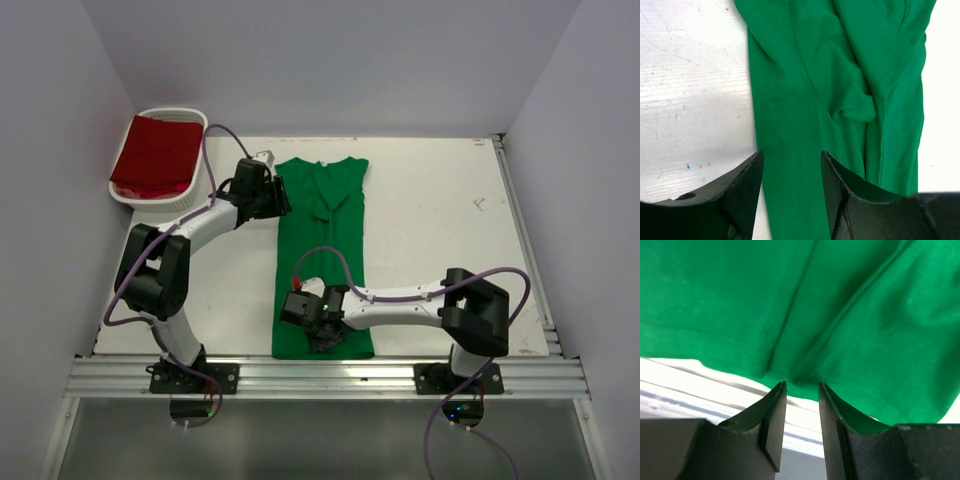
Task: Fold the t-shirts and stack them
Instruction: Rotate the tshirt 90 degrees
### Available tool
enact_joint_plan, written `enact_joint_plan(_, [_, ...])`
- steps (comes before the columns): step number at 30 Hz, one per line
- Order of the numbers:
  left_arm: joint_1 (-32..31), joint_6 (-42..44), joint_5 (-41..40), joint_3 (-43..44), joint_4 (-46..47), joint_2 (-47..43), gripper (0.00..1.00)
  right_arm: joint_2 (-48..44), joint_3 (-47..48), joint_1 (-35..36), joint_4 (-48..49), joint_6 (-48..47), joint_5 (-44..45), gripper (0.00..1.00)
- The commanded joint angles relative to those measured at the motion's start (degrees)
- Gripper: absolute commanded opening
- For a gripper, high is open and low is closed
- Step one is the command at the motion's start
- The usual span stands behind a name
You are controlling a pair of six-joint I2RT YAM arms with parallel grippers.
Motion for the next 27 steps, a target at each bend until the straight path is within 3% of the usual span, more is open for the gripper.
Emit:
enact_joint_plan(1, [0.1, 0.7, -0.6, -0.6, 1.9, -2.8, 0.53, -0.8, 3.5, 1.1, -1.0, 0.0, 2.0, 0.36])
enact_joint_plan(18, [0.1, 1.0, -0.7, -1.8, 2.2, -3.1, 0.53, 5.4, 6.5, 1.4, -5.6, 1.9, 7.2, 0.32])
enact_joint_plan(21, [0.1, 1.0, -0.8, -1.9, 2.2, -3.4, 0.53, 5.9, 6.8, 1.4, -5.4, 1.9, 7.1, 0.21])
enact_joint_plan(23, [0.1, 1.1, -0.8, -2.0, 2.2, -3.4, 0.53, 5.6, 6.7, 1.4, -5.2, 1.9, 7.1, 0.02])
enact_joint_plan(27, [0.1, 1.0, -0.6, -1.9, 2.2, -3.6, 0.52, 3.8, 6.6, 1.6, -5.7, 1.6, 7.4, 0.0])
